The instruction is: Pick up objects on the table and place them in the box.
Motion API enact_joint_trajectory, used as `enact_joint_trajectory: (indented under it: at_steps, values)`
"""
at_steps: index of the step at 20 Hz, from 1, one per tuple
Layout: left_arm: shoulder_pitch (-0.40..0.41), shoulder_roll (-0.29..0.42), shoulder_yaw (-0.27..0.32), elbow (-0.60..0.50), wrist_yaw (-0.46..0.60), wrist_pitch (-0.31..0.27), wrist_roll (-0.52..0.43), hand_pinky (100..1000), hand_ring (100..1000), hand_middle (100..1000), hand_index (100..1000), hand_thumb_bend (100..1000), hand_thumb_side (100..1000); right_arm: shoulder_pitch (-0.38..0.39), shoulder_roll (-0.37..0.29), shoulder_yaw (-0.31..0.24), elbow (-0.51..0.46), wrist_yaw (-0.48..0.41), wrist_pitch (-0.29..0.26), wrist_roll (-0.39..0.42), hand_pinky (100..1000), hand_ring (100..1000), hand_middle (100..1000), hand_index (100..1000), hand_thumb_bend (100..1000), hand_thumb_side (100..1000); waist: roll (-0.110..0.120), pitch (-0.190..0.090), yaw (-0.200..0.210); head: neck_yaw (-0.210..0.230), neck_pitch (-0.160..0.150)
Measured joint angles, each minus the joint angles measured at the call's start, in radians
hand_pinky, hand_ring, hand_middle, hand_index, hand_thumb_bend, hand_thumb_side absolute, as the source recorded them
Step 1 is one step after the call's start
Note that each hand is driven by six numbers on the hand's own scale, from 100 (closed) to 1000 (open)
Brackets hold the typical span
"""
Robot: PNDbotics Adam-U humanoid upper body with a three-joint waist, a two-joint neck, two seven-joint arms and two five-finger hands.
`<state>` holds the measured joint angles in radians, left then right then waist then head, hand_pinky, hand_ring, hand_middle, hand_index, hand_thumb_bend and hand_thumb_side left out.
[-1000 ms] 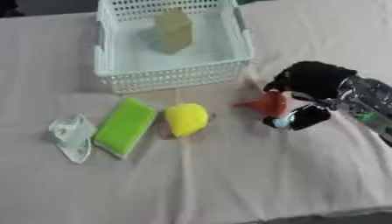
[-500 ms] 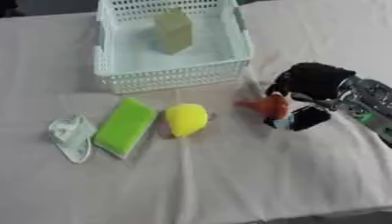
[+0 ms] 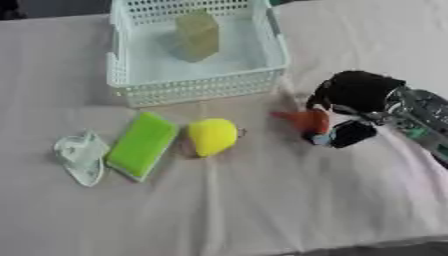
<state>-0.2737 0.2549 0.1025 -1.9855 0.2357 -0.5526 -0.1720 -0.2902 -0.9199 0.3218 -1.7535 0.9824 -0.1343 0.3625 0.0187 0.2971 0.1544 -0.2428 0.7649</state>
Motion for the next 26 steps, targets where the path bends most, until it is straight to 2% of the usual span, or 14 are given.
enact_joint_trajectory:
  at_steps: [8,11,19,26]
  values:
    - [0.0,0.0,0.0,0.0,-0.004,0.001,0.003,1000,981,890,866,127,1000,-0.001,0.0,-0.001,0.011,-0.017,-0.007,-0.004,727,567,419,684,315,770,0.0,0.0,0.0,-0.001,0.0]
    - [0.0,0.0,0.0,0.0,-0.006,0.001,0.004,1000,981,890,864,127,1000,-0.001,0.0,-0.001,0.013,-0.026,-0.01,-0.009,717,552,387,642,247,749,0.0,0.0,0.0,-0.001,0.0]
    - [0.0,0.0,0.0,0.0,-0.008,0.003,0.007,1000,982,891,863,128,1000,-0.001,-0.001,-0.008,0.01,-0.055,-0.004,-0.022,704,533,353,602,159,721,-0.001,0.0,-0.004,-0.001,0.0]
    - [0.0,0.0,0.0,0.0,-0.008,0.005,0.009,1000,982,891,862,129,1000,-0.015,-0.015,-0.015,-0.013,-0.093,0.006,-0.022,704,532,339,587,142,729,-0.003,0.0,-0.006,-0.001,0.0]
